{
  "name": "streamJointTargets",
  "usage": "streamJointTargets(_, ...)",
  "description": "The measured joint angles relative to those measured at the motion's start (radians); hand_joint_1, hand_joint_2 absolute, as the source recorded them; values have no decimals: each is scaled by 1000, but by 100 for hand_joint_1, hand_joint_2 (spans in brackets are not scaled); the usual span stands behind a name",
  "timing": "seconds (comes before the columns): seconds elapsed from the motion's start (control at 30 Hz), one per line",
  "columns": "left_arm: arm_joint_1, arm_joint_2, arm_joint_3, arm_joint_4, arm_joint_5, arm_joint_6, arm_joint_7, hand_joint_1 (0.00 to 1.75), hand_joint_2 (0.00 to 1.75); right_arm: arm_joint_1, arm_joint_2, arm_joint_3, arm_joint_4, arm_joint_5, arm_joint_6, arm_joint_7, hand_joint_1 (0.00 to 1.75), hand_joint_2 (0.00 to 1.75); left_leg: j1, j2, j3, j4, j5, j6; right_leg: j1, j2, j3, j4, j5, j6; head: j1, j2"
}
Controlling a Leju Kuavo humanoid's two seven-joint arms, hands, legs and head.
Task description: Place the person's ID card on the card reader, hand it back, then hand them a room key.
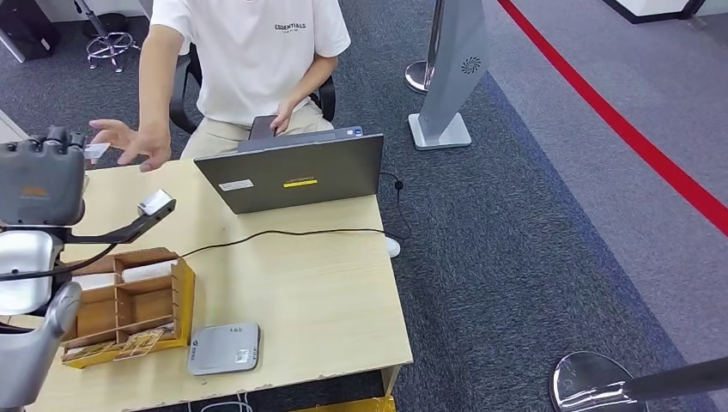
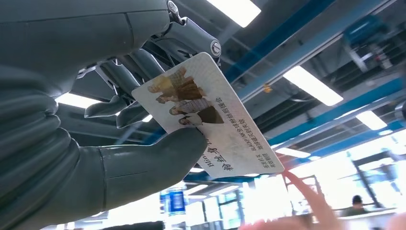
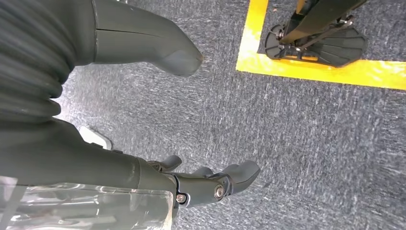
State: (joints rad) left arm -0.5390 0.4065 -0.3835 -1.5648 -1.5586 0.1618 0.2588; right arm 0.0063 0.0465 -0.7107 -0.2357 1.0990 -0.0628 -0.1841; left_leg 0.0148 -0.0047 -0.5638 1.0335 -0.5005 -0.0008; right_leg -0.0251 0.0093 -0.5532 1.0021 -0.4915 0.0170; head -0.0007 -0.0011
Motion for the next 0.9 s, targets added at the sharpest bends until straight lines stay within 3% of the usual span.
streamJointTargets(0.17,-23,87,9,108,-3,32,76,175,175,1,0,0,7,0,1,8,0,175,1,1,0,0,0,0,1,1,0,0,0,0,0,0)
streamJointTargets(0.33,-26,127,12,163,-3,32,86,175,175,1,0,0,10,0,2,10,0,175,0,0,-1,0,0,0,0,0,0,0,0,0,0,0)
streamJointTargets(0.47,-26,133,19,183,-3,21,76,0,175,1,0,0,11,0,3,10,0,175,0,0,-1,0,0,0,0,0,0,0,0,0,0,0)
streamJointTargets(0.9,-24,103,54,192,-3,4,17,0,175,1,0,-2,10,0,3,10,0,175,0,0,-1,0,0,0,1,0,-1,0,0,0,0,0)
